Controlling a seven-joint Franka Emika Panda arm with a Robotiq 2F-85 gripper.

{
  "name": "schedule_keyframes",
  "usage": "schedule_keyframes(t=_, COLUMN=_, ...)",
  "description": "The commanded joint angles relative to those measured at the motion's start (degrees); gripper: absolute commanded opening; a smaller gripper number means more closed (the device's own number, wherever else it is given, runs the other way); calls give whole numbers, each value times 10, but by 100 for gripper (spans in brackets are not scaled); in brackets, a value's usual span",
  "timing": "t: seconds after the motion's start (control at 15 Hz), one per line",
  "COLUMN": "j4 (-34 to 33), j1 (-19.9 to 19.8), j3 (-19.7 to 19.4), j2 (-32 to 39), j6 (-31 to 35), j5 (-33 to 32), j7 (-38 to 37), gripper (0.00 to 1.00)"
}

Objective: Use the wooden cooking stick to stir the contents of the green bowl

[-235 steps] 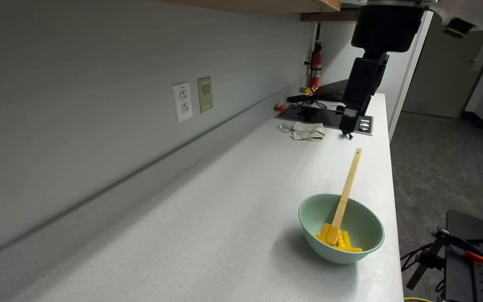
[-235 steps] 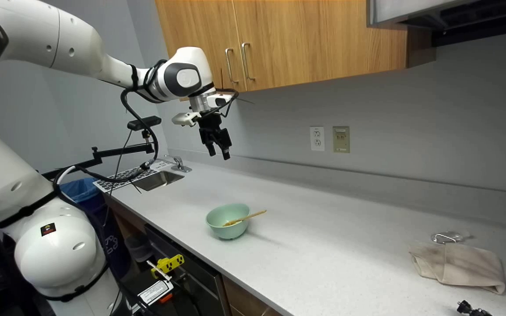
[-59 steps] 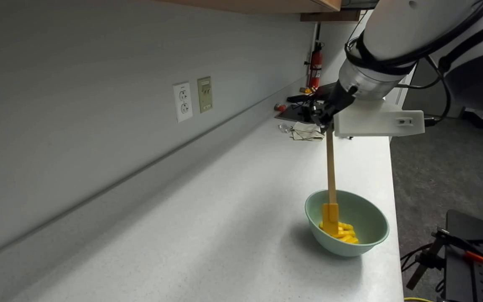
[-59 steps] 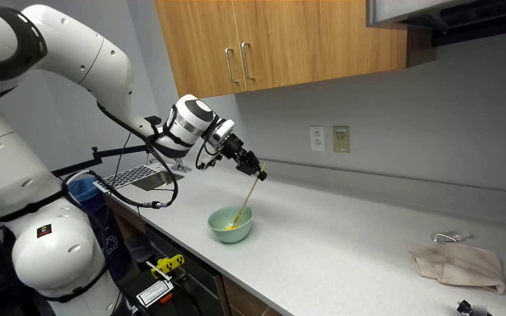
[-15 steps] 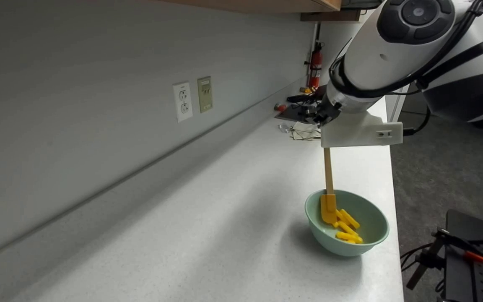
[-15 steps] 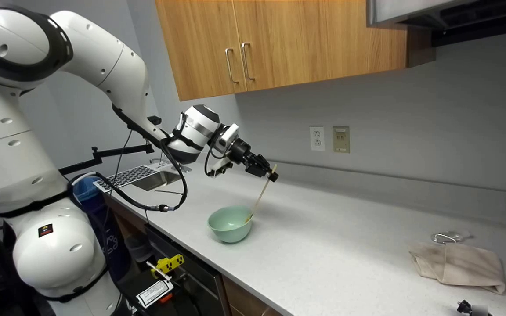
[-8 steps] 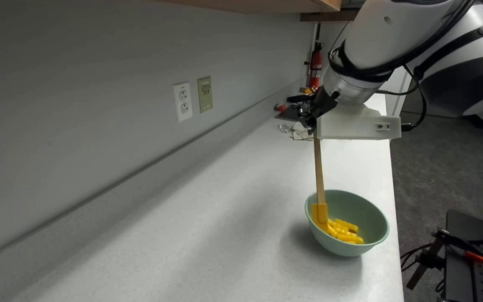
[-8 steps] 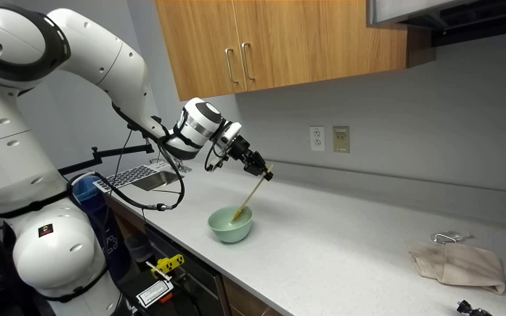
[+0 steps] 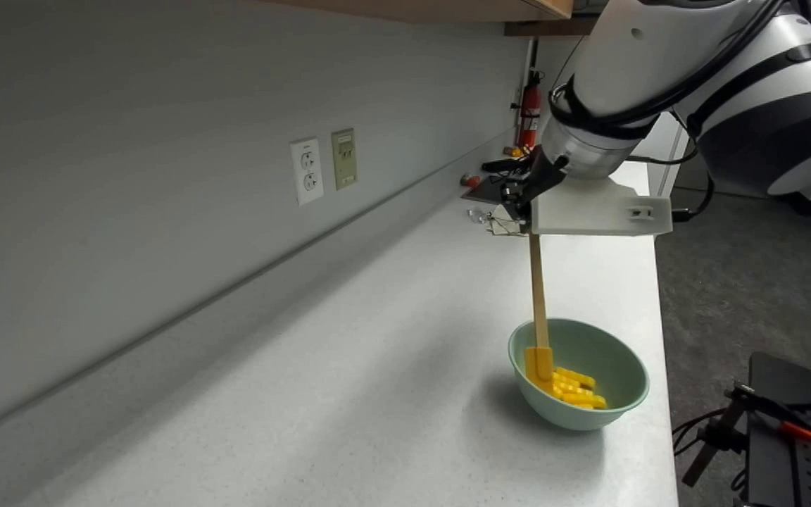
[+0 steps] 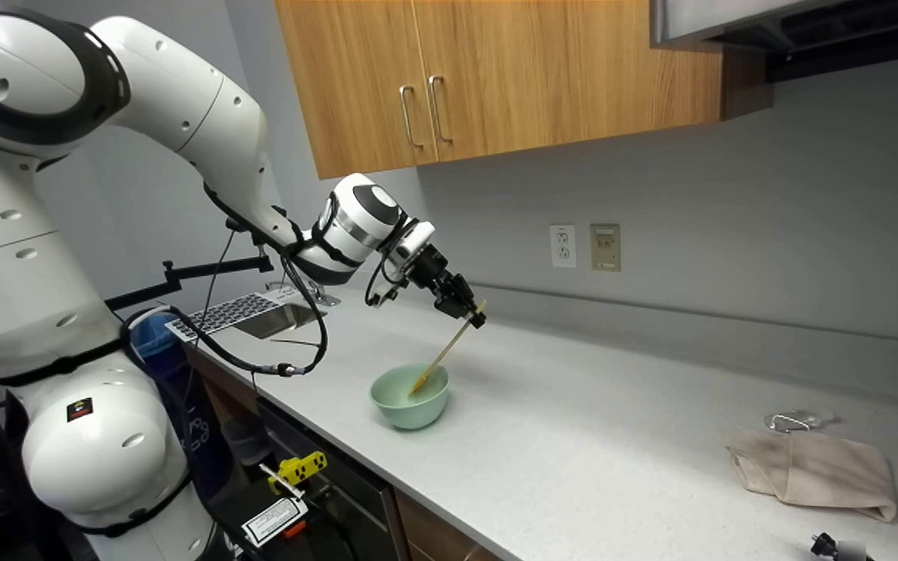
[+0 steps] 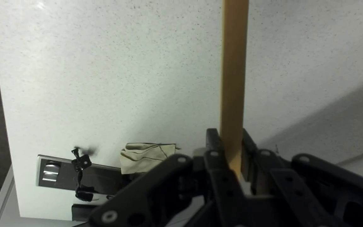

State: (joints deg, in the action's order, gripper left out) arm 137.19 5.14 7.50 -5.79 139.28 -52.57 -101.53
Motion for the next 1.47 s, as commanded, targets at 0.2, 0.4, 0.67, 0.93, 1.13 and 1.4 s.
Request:
schedule_keyframes(t=0.2, j4=9, j1=-1, j3=5, j2=1, j6=-29, j5=-69, j7=-48, gripper=4)
schedule_keyframes(t=0.4, j4=10, j1=2, j3=7, j2=-1, j6=-54, j5=-112, j7=-69, gripper=4)
schedule_keyframes(t=0.67, j4=11, j1=10, j3=13, j2=-12, j6=-86, j5=-135, j7=-84, gripper=4)
schedule_keyframes(t=0.93, j4=10, j1=16, j3=9, j2=-20, j6=-59, j5=-84, j7=-38, gripper=4)
schedule_keyframes(t=1.13, j4=3, j1=12, j3=2, j2=-17, j6=-26, j5=-37, j7=-11, gripper=4)
schedule_keyframes(t=1.4, j4=2, j1=9, j3=3, j2=-10, j6=-20, j5=-27, j7=-9, gripper=4)
